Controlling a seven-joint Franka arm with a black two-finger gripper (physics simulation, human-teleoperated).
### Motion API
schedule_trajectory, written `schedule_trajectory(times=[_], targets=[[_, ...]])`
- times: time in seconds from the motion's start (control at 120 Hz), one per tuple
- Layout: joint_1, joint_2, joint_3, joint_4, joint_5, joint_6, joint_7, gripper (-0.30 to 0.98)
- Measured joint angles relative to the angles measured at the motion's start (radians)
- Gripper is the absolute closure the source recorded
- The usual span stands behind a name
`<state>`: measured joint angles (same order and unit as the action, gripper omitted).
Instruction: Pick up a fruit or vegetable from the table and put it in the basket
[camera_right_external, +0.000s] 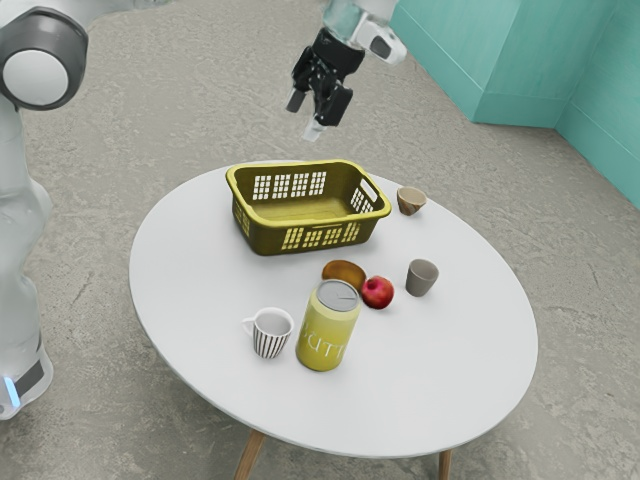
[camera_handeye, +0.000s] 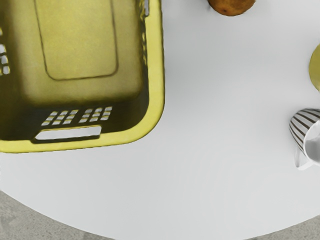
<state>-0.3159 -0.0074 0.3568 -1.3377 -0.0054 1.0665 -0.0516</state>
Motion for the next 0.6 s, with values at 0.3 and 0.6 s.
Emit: schedule_trajectory(times=[0.3, 0.6], targets=[[0.087, -0.006, 0.012, 0.087, -0.006, 0.234, -0.034, 0.02], [0.308, 0.097, -0.014, 0.214, 0.088, 0.323, 0.020, 0.02]])
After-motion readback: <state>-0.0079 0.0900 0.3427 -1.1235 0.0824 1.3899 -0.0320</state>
